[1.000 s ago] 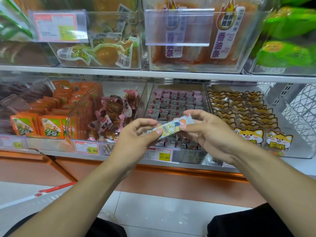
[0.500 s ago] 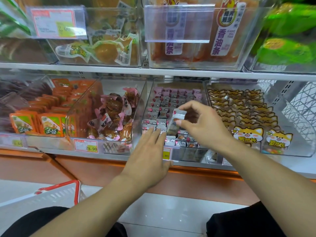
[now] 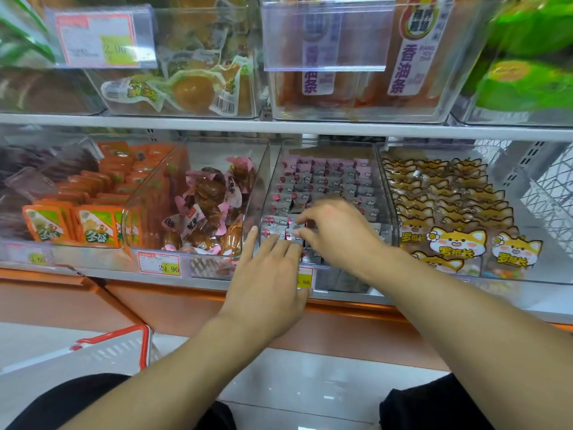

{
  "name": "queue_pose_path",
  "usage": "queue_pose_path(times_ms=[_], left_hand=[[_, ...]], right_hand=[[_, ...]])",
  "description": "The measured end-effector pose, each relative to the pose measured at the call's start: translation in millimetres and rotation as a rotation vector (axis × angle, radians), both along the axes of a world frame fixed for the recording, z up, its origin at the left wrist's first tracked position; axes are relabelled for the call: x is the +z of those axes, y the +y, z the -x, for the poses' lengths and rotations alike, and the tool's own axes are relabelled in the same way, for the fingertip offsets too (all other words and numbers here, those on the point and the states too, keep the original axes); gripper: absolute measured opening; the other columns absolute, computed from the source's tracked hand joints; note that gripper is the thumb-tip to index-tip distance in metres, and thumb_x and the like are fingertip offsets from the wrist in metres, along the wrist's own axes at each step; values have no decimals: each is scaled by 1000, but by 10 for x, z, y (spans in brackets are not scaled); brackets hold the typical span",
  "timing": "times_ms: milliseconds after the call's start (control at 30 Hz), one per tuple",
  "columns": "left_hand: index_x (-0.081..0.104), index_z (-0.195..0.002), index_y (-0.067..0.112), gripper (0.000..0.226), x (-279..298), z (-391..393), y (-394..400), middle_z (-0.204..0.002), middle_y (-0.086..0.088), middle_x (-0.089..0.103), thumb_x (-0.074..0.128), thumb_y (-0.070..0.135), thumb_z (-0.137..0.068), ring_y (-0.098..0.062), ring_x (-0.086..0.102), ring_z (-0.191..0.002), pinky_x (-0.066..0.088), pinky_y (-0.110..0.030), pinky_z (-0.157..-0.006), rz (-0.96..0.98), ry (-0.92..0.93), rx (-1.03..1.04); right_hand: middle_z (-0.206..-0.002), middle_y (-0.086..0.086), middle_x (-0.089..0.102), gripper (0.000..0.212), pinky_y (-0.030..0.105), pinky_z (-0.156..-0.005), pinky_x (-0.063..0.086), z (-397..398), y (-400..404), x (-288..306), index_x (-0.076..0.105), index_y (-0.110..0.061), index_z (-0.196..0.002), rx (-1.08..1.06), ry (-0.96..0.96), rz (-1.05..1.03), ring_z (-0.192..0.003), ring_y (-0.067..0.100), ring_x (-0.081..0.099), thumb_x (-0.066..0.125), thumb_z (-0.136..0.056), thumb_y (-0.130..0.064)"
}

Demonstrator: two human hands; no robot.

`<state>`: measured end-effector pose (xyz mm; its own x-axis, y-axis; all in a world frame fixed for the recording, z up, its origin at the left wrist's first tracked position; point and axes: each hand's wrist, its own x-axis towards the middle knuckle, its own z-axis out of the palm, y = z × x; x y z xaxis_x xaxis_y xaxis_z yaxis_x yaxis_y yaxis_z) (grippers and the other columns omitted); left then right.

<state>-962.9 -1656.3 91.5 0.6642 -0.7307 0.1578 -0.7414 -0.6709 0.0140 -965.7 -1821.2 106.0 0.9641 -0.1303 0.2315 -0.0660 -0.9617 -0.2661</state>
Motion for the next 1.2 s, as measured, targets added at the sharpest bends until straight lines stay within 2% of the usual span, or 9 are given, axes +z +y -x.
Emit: queue_pose_path(times_ms=[100, 200, 400, 500, 600, 700, 767, 1000, 1200], left_hand=[[40, -143, 24, 63, -9, 3, 5, -138, 7, 50, 56, 55, -91, -15, 35, -138, -6, -44, -126, 17, 1, 0], [43, -143, 23, 64, -7, -4, 16, -141, 7, 47, 59, 54, -89, -16, 33, -139, -2, -42, -126, 76, 19, -15], [64, -126, 18, 48, 75, -29, 9, -138, -2, 50, 76, 35, -82, -20, 40, -131, 30, -33, -111, 444, 12, -73], [61, -121, 25, 35, 160, -76, 2, -122, 9, 54, 73, 26, -88, -6, 49, -117, 38, -22, -100, 770, 244, 24], [58, -116, 31, 29, 239, -132, 27, -112, 13, 62, 72, 27, -91, 9, 56, -99, 43, -6, -82, 1024, 511, 176], [66, -110, 28, 21, 272, -191, 51, -99, 5, 74, 71, 35, -91, -4, 69, -92, 54, -21, -80, 1136, 847, 214], [73, -105, 22, 15, 265, -197, 44, -94, 0, 77, 69, 31, -94, -16, 74, -90, 56, -29, -76, 1171, 980, 218], [71, -94, 11, 11, 266, -228, 17, -70, 3, 74, 62, 14, -99, -14, 73, -74, 57, -20, -63, 1265, 1082, 310], [70, -95, 17, 10, 240, -210, 6, -74, -4, 75, 62, 21, -99, -11, 69, -69, 57, -22, -68, 1187, 925, 238]], right_hand=[[-100, -5, 73, 13, 39, -87, 56, -37, 20, -50, 76, -28, -101, -29, 79, -49, -96, 18, 66, 68, -93, -35], [-86, -12, 70, 6, 35, -81, 56, -39, -12, -50, 71, -30, -85, -54, -4, -213, -84, 10, 64, 71, -91, -30], [-80, -13, 66, 11, 17, -61, 44, 66, -50, 145, 63, -29, -89, -161, -238, -606, -74, 0, 61, 64, -97, -37], [-88, -6, 71, 11, 23, -68, 53, 180, -53, 291, 62, -23, -90, -248, -379, -848, -81, 7, 68, 63, -99, -31], [-85, 0, 75, 12, 17, -61, 55, 354, -73, 384, 59, -16, -90, -304, -458, -1210, -72, 4, 72, 59, -102, -18], [-102, 14, 74, 9, 22, -68, 60, 513, -85, 402, 58, -6, -96, -339, -420, -1619, -87, 18, 76, 53, -103, -7], [-103, 19, 73, 7, 25, -71, 61, 567, -102, 377, 59, -1, -100, -363, -360, -1747, -92, 24, 75, 53, -102, -3], [-84, 12, 78, 11, 30, -65, 62, 634, -169, 368, 60, -1, -106, -358, -244, -1874, -82, 27, 77, 50, -103, -4], [-98, 16, 78, 23, 34, -67, 62, 661, -188, 353, 68, -4, -108, -339, -165, -1908, -88, 33, 77, 69, -94, -22]])
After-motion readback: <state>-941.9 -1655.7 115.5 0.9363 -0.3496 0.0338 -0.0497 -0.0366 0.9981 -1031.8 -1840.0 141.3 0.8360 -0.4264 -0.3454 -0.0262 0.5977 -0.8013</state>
